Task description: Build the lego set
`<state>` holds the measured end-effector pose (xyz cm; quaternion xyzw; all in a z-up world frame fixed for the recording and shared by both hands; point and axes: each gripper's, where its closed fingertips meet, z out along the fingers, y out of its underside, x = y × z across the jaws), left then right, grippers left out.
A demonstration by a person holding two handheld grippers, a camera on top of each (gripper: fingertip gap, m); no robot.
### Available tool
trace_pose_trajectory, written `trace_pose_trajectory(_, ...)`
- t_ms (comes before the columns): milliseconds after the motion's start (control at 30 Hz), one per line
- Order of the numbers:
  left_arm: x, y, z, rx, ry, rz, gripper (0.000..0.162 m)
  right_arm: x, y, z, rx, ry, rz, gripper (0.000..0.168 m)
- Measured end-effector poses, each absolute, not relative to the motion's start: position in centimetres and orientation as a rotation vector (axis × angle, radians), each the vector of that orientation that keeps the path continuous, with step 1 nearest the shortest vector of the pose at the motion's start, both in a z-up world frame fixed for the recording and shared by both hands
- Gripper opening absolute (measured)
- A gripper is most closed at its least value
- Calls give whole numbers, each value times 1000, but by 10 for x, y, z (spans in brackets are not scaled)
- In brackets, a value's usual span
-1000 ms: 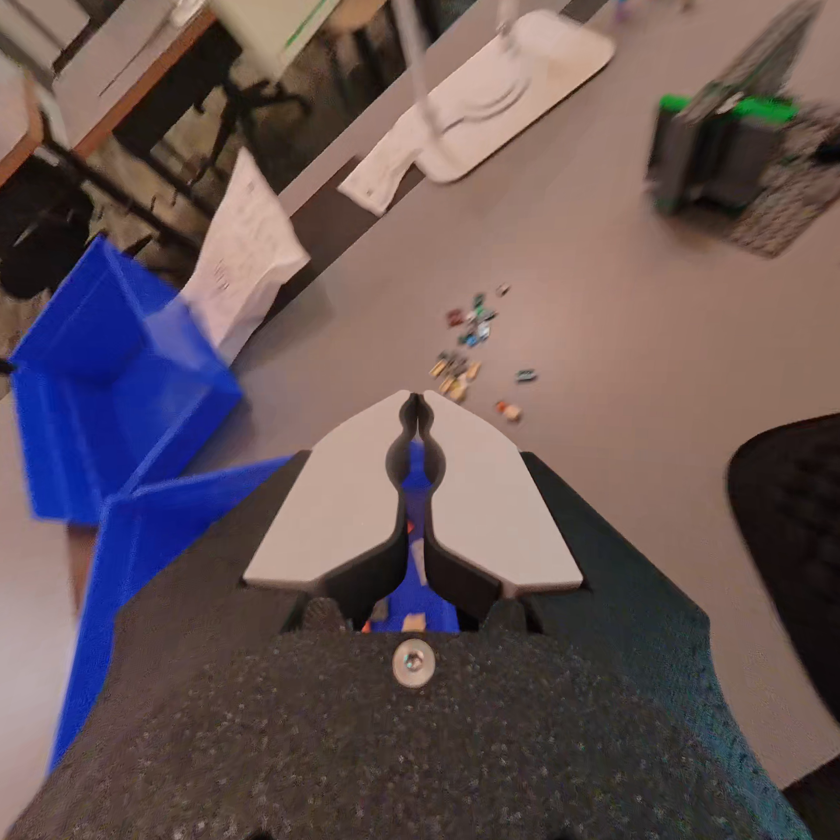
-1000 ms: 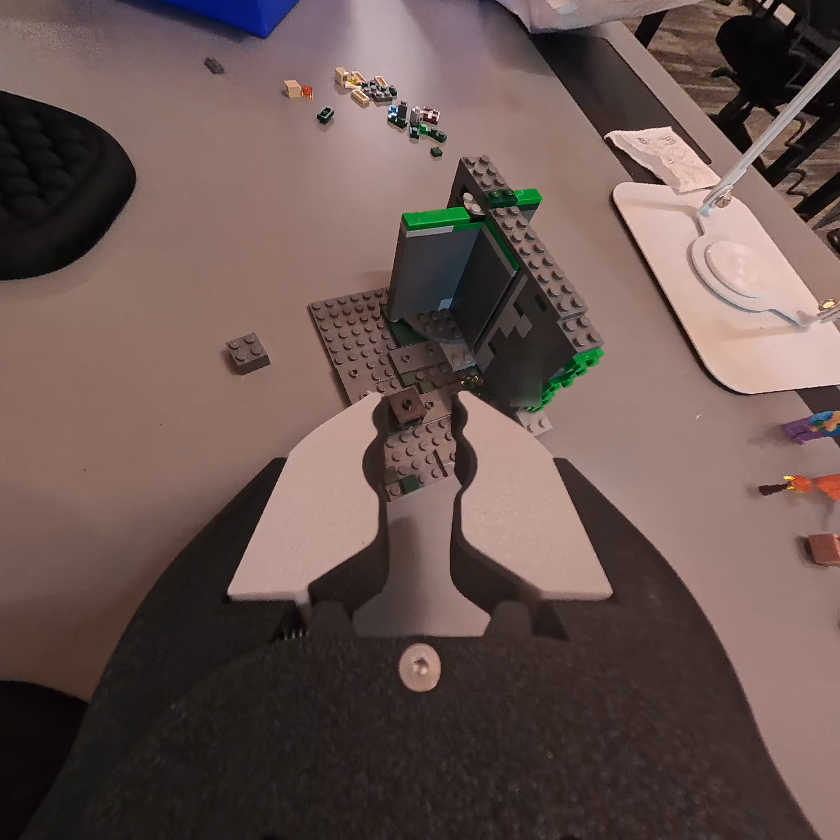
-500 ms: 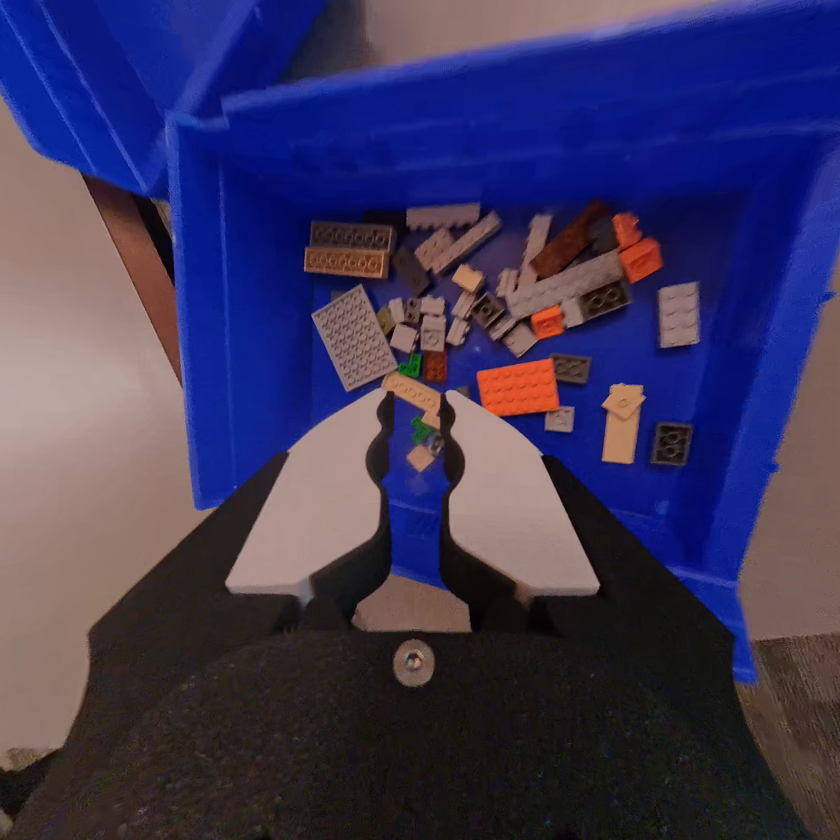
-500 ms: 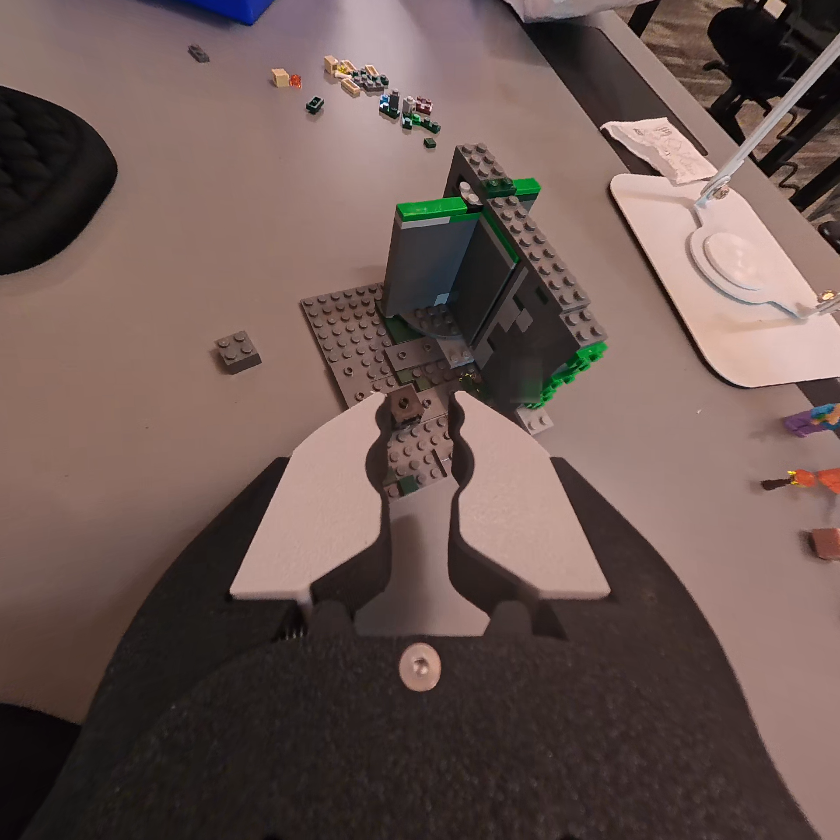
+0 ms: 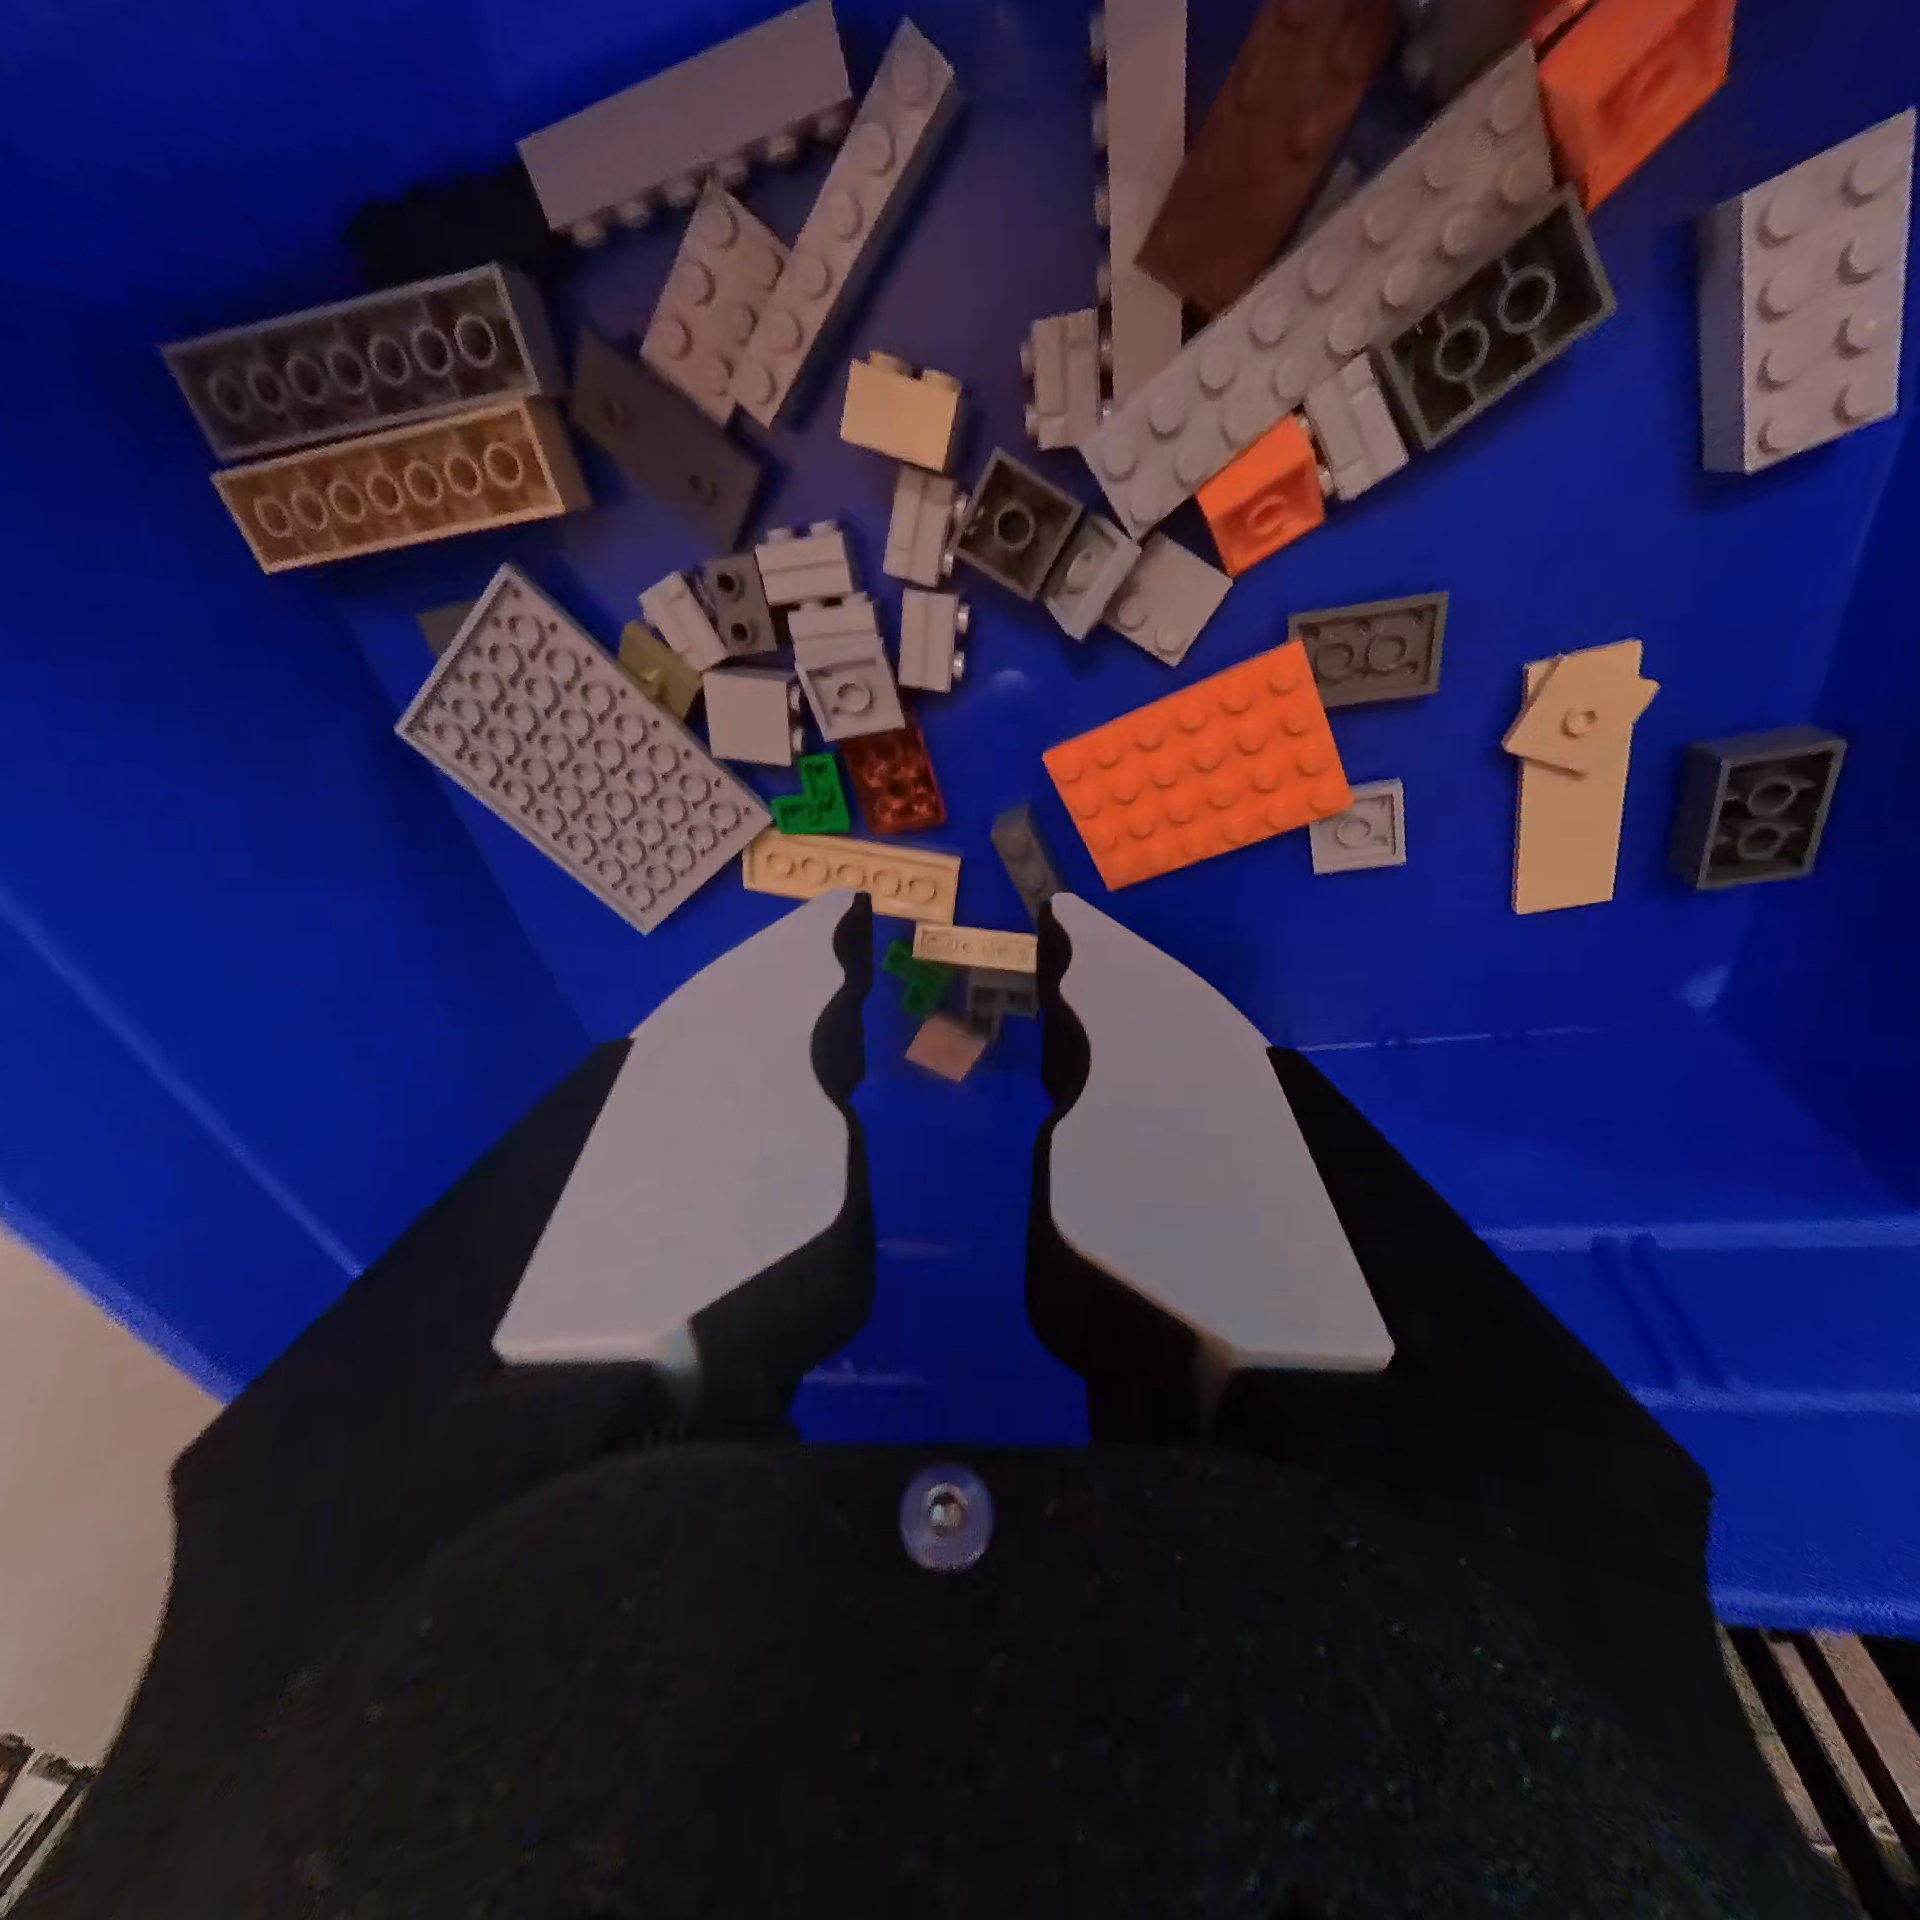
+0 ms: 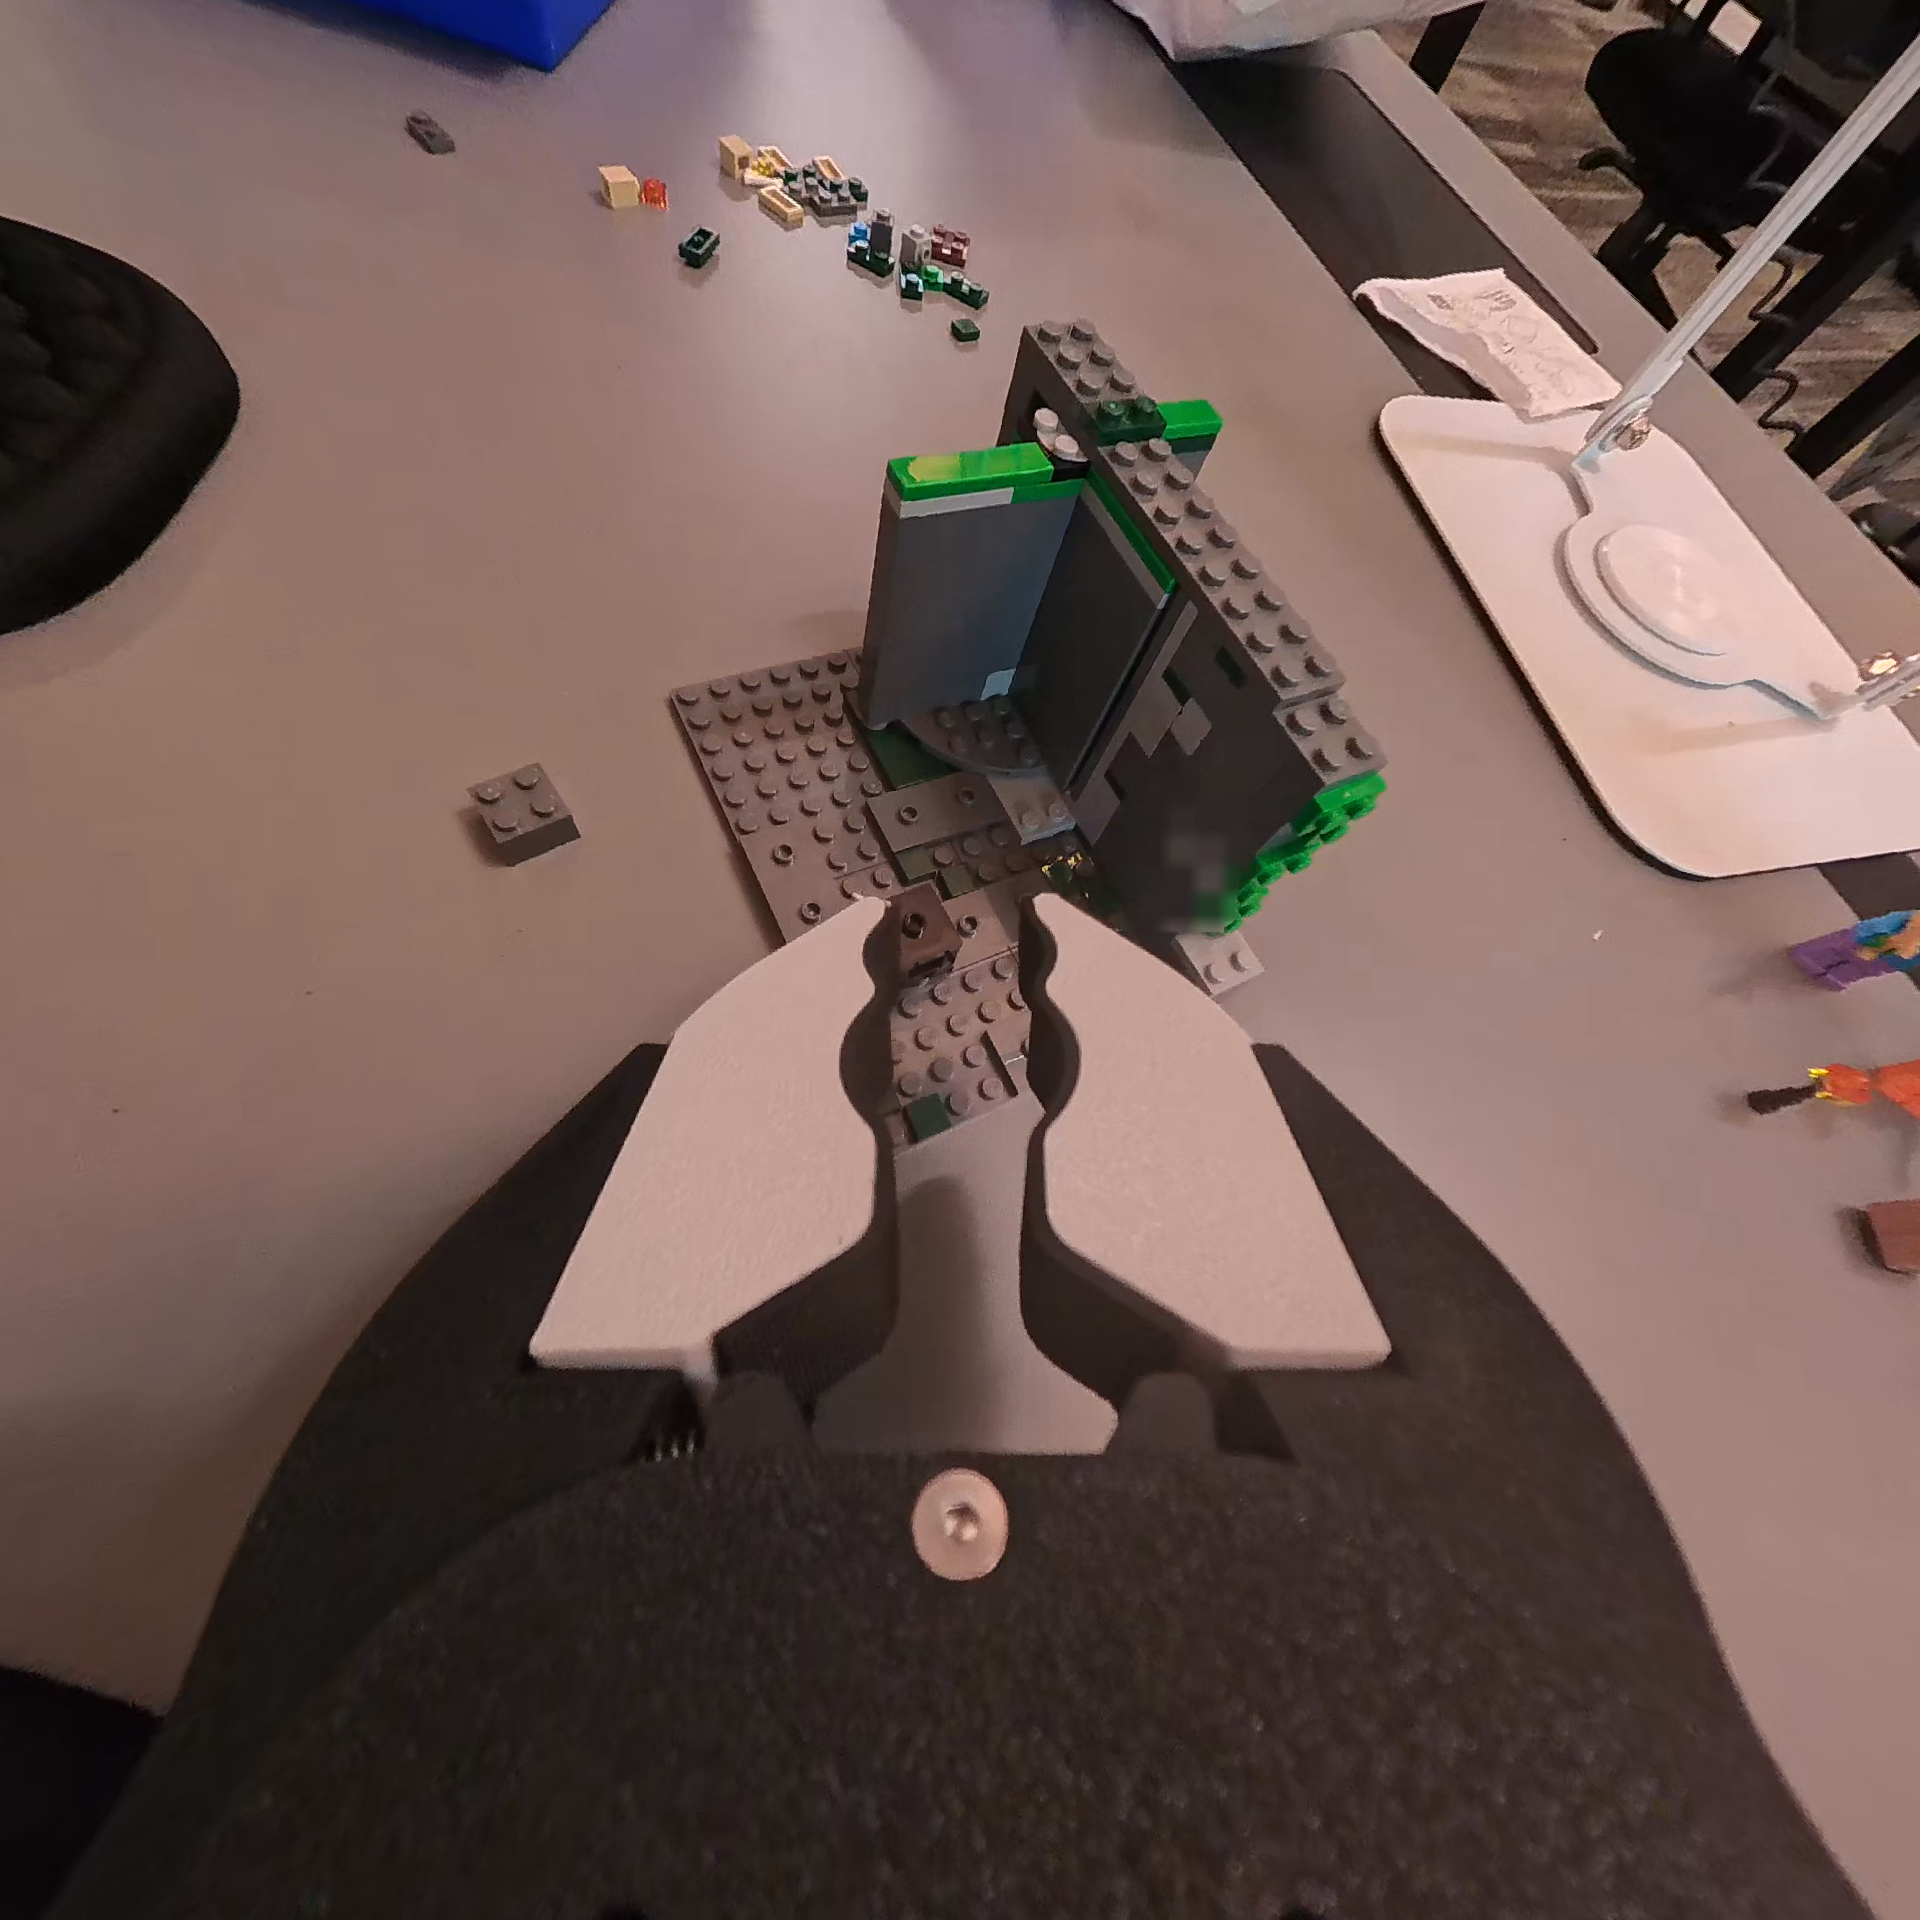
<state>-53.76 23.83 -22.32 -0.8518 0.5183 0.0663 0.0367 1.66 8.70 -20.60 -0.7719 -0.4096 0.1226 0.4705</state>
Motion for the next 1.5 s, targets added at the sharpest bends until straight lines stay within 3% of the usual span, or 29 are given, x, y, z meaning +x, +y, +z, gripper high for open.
trace_pose_trajectory(33,-536,240,-226,-2620,1594,202,30,17,87,-206,-1893,-1004,300,21)
trace_pose_trajectory(233,-531,239,-244,-2706,1609,179,30,20,88,-207,-1898,-1002,287,21)
trace_pose_trajectory(367,-541,236,-250,-2729,1661,259,13,21,88,-208,-1899,-999,286,21)
trace_pose_trajectory(467,-549,242,-245,-2721,1639,333,10,22,88,-209,-1902,-1002,281,20)
trace_pose_trajectory(800,-568,266,-221,-2658,1505,469,10,24,89,-210,-1907,-999,266,20)
trace_pose_trajectory(900,-570,269,-217,-2640,1474,489,20,24,89,-210,-1907,-998,265,20)
trace_pose_trajectory(1500,-458,223,-222,-2330,1779,33,25,22,89,-213,-1909,-1011,255,19)
